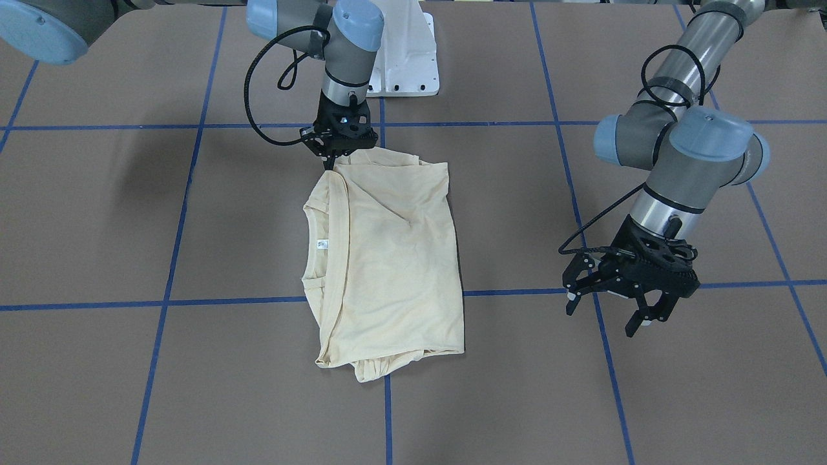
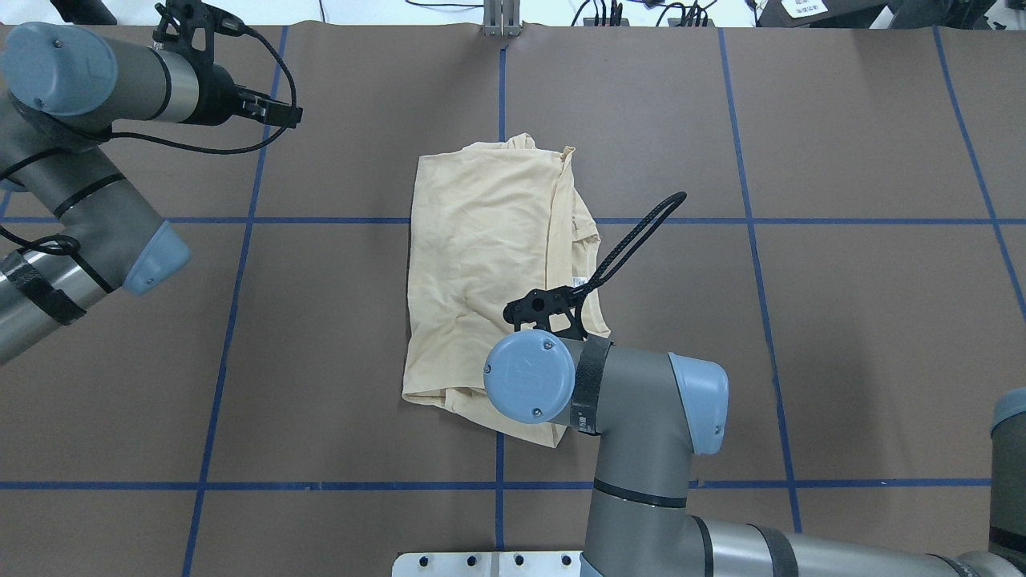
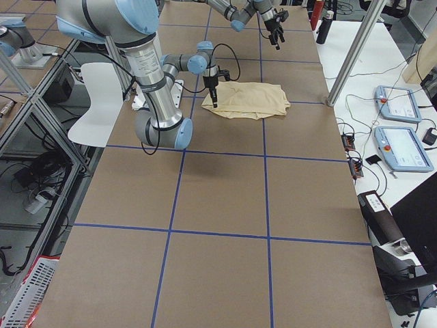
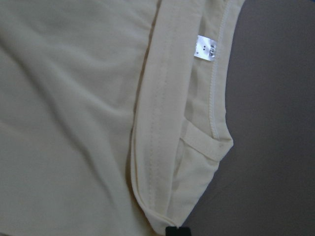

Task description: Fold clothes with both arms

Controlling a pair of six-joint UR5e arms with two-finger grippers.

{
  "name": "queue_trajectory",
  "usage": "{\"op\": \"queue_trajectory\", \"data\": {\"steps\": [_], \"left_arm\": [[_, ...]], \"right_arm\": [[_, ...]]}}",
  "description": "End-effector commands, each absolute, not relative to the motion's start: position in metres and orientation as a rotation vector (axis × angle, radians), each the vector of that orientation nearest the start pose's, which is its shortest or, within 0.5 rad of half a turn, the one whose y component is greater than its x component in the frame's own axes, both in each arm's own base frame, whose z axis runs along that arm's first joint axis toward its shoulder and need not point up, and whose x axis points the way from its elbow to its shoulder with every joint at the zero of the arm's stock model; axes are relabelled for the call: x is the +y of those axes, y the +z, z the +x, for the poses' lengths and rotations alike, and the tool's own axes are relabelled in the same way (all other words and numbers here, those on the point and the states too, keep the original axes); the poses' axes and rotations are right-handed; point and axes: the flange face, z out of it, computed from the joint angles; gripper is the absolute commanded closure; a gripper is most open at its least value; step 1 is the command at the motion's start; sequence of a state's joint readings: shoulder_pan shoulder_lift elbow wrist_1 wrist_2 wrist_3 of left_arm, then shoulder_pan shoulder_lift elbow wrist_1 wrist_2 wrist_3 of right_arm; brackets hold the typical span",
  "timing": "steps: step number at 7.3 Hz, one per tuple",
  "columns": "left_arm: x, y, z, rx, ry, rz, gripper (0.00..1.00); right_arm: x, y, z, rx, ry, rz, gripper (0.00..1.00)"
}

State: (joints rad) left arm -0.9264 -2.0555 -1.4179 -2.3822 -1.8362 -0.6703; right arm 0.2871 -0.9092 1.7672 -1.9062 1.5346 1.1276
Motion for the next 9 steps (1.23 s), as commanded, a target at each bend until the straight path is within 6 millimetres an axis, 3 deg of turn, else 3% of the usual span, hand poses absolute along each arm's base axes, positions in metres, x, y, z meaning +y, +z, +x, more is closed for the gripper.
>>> {"op": "queue_trajectory", "data": {"steps": [1,2,4,5,6,7,8,9], "left_arm": [[-0.62,0.36,0.337,0.883,0.134,0.752,0.0],[-0.62,0.36,0.337,0.883,0.134,0.752,0.0],[-0.62,0.361,0.337,0.882,0.134,0.751,0.0],[-0.621,0.362,0.338,0.881,0.134,0.75,0.0],[-0.621,0.362,0.338,0.881,0.134,0.75,0.0],[-0.62,0.361,0.337,0.882,0.134,0.751,0.0],[-0.62,0.361,0.337,0.882,0.132,0.75,0.0],[-0.62,0.359,0.337,0.884,0.133,0.753,0.0]], "right_arm": [[-0.318,0.267,-0.567,-0.449,-0.126,0.218,1.0],[-0.308,0.271,-0.554,-0.461,-0.112,0.221,1.0],[-0.259,0.275,-0.573,-0.477,-0.039,0.211,1.0],[-0.245,0.279,-0.578,-0.475,-0.009,0.215,1.0],[-0.242,0.28,-0.577,-0.48,0.002,0.215,0.92],[-0.241,0.28,-0.579,-0.479,-0.007,0.218,0.19],[-0.246,0.276,-0.577,-0.482,0.001,0.239,0.0],[-0.262,0.266,-0.568,-0.499,0.025,0.248,0.0]]}}
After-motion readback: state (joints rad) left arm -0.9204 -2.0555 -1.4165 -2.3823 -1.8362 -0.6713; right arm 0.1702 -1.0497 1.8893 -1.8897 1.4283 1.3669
